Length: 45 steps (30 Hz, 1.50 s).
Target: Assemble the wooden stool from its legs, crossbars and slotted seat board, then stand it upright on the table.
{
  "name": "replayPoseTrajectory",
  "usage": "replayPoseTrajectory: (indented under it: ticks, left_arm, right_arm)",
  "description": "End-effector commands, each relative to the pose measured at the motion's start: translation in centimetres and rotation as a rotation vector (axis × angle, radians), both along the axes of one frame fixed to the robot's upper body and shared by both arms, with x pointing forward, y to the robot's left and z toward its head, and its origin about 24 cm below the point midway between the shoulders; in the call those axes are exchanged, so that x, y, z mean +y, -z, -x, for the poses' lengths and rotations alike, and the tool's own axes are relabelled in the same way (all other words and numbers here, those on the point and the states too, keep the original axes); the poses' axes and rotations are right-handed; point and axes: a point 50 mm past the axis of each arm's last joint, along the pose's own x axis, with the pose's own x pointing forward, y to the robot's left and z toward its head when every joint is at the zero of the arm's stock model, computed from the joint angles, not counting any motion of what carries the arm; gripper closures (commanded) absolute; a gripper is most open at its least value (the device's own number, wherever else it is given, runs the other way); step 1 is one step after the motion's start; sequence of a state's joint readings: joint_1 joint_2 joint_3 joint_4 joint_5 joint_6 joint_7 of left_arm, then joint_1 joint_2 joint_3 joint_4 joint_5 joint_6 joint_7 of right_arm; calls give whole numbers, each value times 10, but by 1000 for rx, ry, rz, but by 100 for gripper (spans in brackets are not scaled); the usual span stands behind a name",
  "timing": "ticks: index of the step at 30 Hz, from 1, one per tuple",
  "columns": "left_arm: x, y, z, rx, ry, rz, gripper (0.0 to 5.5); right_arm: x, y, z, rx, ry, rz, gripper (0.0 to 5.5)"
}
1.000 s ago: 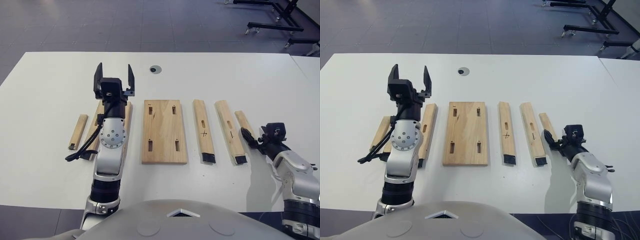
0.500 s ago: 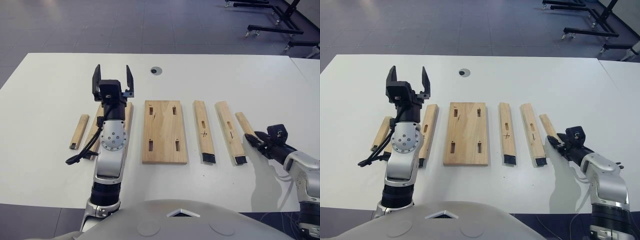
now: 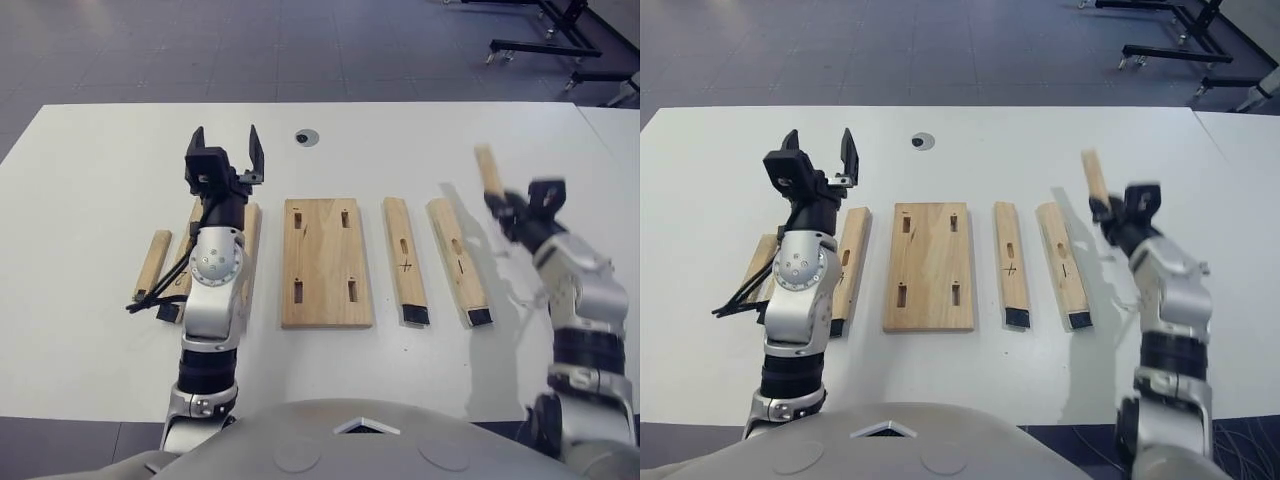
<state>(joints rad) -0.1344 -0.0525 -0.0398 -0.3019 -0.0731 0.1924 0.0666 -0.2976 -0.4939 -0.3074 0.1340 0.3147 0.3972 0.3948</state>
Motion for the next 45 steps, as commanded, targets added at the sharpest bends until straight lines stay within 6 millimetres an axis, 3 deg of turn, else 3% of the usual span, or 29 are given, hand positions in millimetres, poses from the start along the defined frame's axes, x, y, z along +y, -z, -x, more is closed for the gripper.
replayPoseTrajectory:
  ticks: [1,5,12,23,33,45]
  left_arm:
    - [-15,-10,-7,43,253,223,151]
    - [-22,-29,-1,31,548,399,151]
    - [-30,-36,2,117,767,557,151]
    - [-33,-27,-3,198,751,558,151]
    - [-39,-29,-1,167,766,558,151]
    - [-39,-26,0,173,758,546,337]
  right_arm:
    - [61,-43,-17,-234,-233,36,422]
    - [122,-38,1,-319,-500,95,422]
    - [168,-28,16,-413,-663,183,422]
    - [191,-18,27,-424,-758,184,422]
    - [190,-14,30,-357,-812,154,422]
    - [191,-16,34,-345,-814,135,422]
